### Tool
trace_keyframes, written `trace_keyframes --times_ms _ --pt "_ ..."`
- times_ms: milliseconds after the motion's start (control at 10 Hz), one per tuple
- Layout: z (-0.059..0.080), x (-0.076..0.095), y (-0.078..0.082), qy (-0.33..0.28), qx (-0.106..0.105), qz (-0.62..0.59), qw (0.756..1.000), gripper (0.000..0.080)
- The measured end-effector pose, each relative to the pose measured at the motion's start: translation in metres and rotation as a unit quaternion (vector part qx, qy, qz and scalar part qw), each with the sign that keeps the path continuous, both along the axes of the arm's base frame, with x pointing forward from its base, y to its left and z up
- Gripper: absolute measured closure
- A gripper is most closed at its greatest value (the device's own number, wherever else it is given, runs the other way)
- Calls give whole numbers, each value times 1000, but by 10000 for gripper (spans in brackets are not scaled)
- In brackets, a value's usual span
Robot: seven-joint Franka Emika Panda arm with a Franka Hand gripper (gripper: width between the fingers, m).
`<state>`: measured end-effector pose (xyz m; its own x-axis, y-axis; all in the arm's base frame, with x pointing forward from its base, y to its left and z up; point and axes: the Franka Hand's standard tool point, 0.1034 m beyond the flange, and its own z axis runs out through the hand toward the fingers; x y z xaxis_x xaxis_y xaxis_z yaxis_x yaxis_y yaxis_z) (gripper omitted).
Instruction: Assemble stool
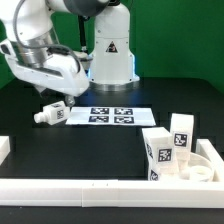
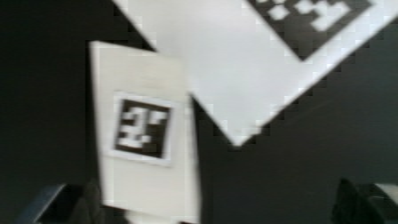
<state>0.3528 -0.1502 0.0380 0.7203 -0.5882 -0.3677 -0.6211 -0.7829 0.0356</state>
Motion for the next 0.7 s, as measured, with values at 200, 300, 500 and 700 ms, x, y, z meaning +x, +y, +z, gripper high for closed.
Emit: trace_keyframes --times_ms 200,300,500,700 --pt "-20 -13 2 0 -17 -6 1000 151" --pt "-24 -13 6 -2 -18 -11 1000 151" --pt "-22 -2 6 -10 -26 -15 1000 181" --pt "-23 -3 6 -8 -26 -17 999 360"
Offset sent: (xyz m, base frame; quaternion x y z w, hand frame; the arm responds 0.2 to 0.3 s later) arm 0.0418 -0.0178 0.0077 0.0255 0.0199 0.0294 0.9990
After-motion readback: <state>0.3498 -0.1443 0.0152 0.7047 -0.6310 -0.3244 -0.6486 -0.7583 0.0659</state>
